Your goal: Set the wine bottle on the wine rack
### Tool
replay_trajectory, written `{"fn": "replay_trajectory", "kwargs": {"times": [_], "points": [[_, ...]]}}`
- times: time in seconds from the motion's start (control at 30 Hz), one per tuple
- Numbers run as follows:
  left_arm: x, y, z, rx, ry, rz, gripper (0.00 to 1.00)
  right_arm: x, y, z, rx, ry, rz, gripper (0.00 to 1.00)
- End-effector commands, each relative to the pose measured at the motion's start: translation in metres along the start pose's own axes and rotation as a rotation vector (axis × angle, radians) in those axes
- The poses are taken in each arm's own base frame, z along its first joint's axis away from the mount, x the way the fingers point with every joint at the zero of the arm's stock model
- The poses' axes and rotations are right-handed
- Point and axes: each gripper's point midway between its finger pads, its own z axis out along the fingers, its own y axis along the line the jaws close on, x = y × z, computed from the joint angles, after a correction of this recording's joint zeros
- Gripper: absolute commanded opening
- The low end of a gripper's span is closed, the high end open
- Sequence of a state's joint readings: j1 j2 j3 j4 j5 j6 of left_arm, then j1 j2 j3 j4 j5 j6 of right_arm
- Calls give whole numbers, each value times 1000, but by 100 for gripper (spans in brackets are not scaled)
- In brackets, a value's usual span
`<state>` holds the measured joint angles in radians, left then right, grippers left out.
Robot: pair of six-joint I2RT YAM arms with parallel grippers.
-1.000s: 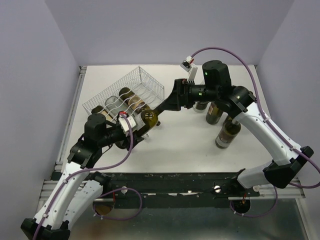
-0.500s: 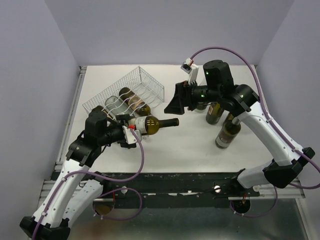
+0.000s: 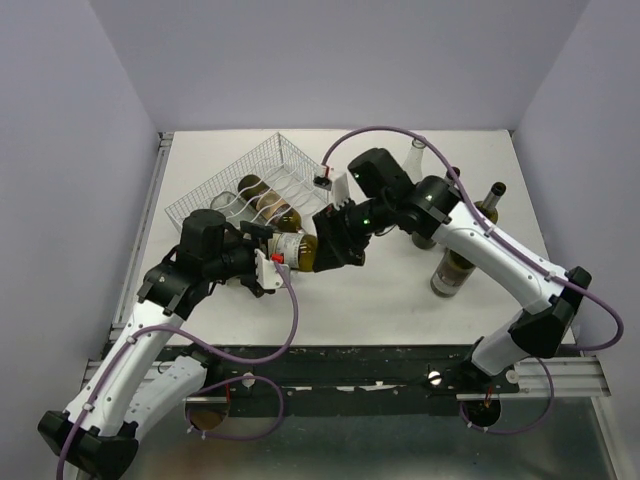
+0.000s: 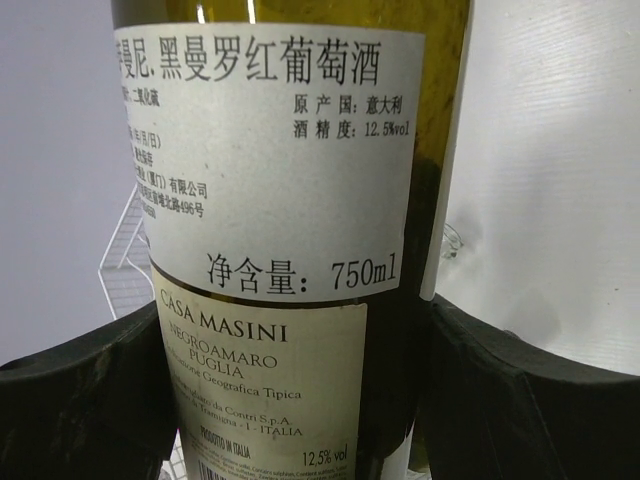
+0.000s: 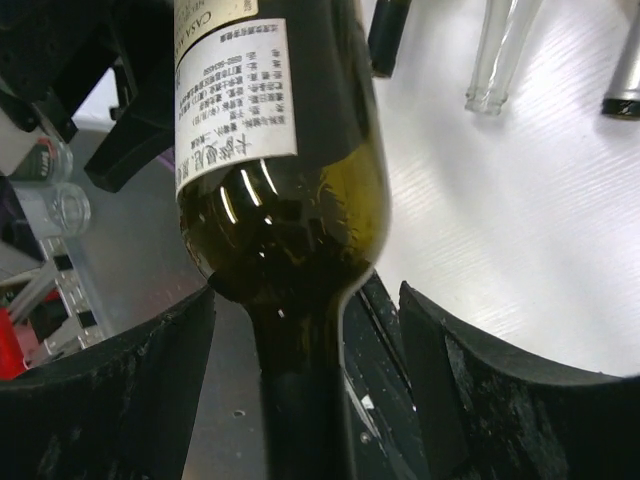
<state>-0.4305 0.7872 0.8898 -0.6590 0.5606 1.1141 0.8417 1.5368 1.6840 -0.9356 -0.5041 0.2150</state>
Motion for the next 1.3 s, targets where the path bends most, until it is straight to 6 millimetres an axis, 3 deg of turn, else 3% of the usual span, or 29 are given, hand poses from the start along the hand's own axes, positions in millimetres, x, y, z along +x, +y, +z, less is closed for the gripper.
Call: {"fn": "replay_trajectory", "kwargs": {"times": [0.0,0.17,0.27,0.37,0.47,0.57,0.63,0.73,0.77,0.8,1.13,1.27], "points": [[-25,32,-7,-85,-51,116,0,21,0,13,55,102,-43,80],[-22,32,-6,-84,-35,108,0,36,0,25,66,164,-45,72],[-21,34,-6,-88,-30,103,0,42,0,29,68,190,-44,61],[-20,38,-6,-109,-25,72,0,48,-4,33,87,216,-37,40],[-21,40,-6,-117,-29,19,0,50,-13,35,137,221,-27,2],[-21,40,-5,-129,-35,3,0,49,-22,35,187,223,-22,1],[-20,40,-4,-137,-37,-8,8,47,-27,35,216,215,-19,1],[-18,38,-4,-150,-36,-15,49,40,-29,33,241,181,-22,1],[-17,37,-4,-153,-36,-13,84,37,-29,33,246,168,-22,1],[-17,36,-5,-157,-35,-4,99,34,-29,31,253,152,-23,1],[-10,19,-4,-112,-23,6,99,-20,-41,-8,451,-97,-18,1],[-11,18,-5,-118,-27,-3,99,-21,-49,-22,522,-121,-10,1]]}}
